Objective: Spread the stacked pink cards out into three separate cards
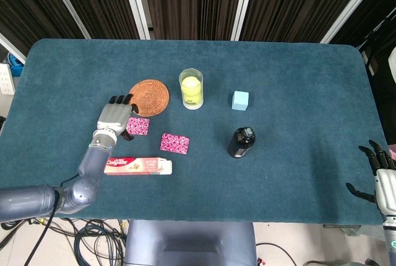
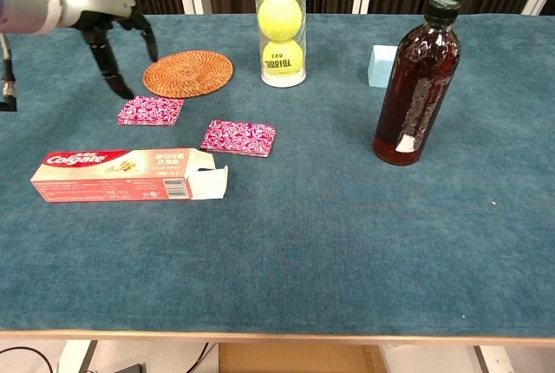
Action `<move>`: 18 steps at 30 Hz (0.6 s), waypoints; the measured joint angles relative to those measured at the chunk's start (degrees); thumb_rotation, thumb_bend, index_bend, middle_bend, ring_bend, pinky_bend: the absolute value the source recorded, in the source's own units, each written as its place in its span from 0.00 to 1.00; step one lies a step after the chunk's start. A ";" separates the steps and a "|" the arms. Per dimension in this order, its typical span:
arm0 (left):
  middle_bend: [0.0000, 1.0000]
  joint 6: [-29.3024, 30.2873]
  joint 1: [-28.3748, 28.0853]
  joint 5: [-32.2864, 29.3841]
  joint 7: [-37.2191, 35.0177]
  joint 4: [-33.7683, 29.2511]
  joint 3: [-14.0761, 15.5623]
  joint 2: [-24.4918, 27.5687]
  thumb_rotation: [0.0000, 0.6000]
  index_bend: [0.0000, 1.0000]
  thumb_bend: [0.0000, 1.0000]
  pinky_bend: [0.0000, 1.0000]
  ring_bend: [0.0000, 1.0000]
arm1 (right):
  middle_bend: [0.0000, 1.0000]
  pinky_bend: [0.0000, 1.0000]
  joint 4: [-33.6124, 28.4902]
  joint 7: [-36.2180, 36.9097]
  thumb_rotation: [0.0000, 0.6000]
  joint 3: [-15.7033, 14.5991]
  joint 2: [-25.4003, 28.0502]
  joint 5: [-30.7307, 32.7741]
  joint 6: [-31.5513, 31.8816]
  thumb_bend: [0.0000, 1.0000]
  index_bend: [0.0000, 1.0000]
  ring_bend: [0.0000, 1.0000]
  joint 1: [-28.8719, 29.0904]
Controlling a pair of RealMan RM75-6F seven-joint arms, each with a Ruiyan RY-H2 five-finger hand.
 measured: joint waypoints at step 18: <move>0.08 -6.18 -2.27 -2.43 1.78 16.62 2.53 -9.39 1.00 0.40 0.13 0.00 0.00 | 0.06 0.24 0.51 0.62 1.00 0.16 0.03 0.62 -0.68 0.11 0.17 0.13 0.17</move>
